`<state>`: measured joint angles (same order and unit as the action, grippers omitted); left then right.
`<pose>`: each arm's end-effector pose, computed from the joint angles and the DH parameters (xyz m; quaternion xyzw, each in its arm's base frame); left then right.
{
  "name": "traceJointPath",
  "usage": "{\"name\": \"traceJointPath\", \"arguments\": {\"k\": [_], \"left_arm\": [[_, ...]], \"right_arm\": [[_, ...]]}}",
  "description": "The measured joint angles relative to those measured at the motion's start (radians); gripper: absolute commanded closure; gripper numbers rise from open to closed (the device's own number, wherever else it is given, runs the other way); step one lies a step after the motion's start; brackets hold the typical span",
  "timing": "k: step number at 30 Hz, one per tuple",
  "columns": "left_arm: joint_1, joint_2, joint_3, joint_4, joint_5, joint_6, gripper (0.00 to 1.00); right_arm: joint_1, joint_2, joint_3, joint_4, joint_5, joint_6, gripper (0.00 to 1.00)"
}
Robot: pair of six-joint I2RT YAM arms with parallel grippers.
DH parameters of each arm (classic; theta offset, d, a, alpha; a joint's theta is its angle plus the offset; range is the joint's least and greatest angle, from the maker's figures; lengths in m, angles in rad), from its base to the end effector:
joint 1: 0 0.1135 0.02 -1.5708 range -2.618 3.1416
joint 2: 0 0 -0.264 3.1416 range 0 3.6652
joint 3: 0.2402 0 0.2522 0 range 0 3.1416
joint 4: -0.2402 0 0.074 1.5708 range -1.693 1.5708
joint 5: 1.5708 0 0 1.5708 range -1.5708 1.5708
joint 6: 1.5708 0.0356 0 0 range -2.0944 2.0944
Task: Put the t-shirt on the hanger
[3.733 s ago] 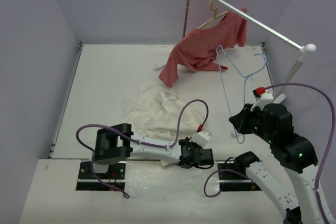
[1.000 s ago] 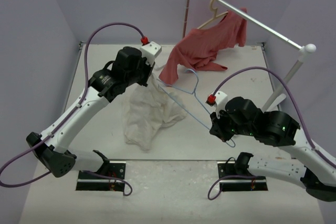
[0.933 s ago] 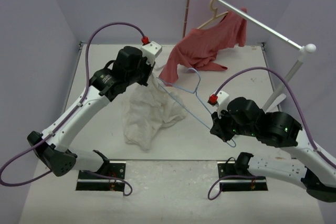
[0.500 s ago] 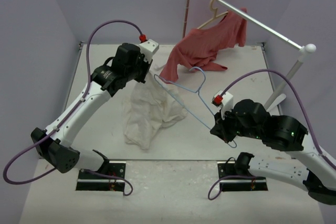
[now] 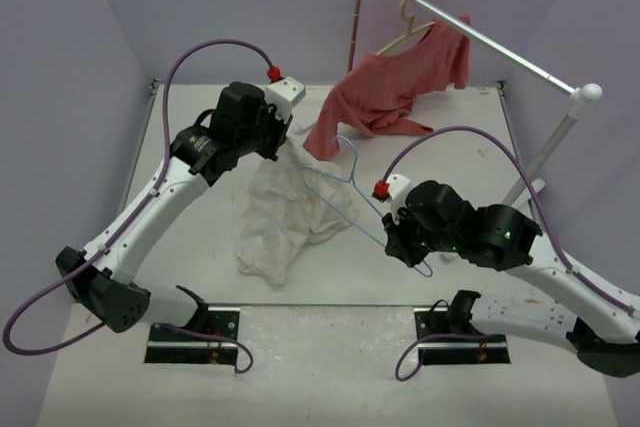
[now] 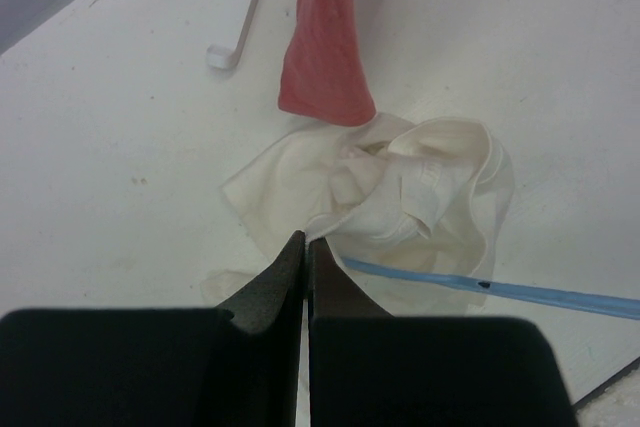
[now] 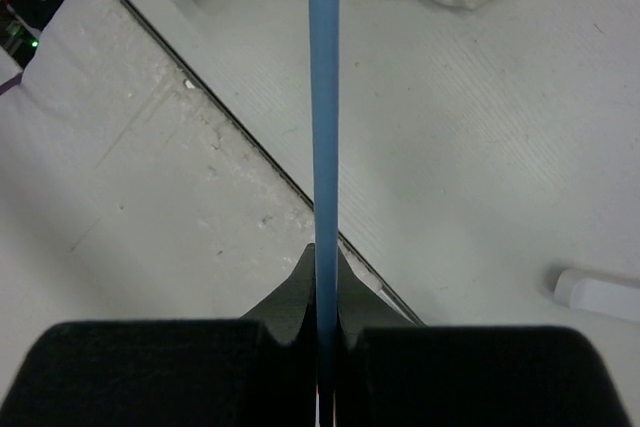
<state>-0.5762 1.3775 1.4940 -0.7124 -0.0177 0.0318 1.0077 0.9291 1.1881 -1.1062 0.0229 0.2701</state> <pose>0.2488 -0.1609 0.3991 0.2605 0.8442 -0.1184 0.4532 0.0839 0.1314 0.3636 -0.3333 0.8738 0.2025 0.2905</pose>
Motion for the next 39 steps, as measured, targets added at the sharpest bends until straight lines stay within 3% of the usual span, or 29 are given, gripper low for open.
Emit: {"name": "traceJointPath", "arguments": {"k": [9, 16, 21, 30, 35, 39], "left_arm": [[0.000, -0.081, 0.006, -0.008, 0.198, 0.113, 1.00], [0.000, -0.111, 0.033, -0.012, 0.483, 0.187, 1.00], [0.000, -0.111, 0.119, -0.023, 0.592, 0.170, 1.00], [0.000, -0.108, 0.254, -0.014, 0.582, 0.033, 1.00], [0.000, -0.122, 0.214, 0.019, 0.489, -0.076, 1.00], [-0.002, -0.140, 0.184, 0.018, 0.335, -0.126, 1.00]], "right_arm": [[0.026, -0.042, 0.003, 0.008, -0.272, -0.115, 1.00], [0.035, -0.013, 0.045, 0.018, -0.181, -0.147, 1.00], [0.038, 0.002, 0.080, 0.030, -0.110, -0.162, 1.00], [0.039, 0.185, 0.160, 0.116, 0.000, -0.128, 1.00], [0.039, 0.170, 0.012, 0.339, 0.086, -0.027, 1.00], [0.040, 0.141, -0.003, 0.378, 0.185, 0.056, 1.00]]}}
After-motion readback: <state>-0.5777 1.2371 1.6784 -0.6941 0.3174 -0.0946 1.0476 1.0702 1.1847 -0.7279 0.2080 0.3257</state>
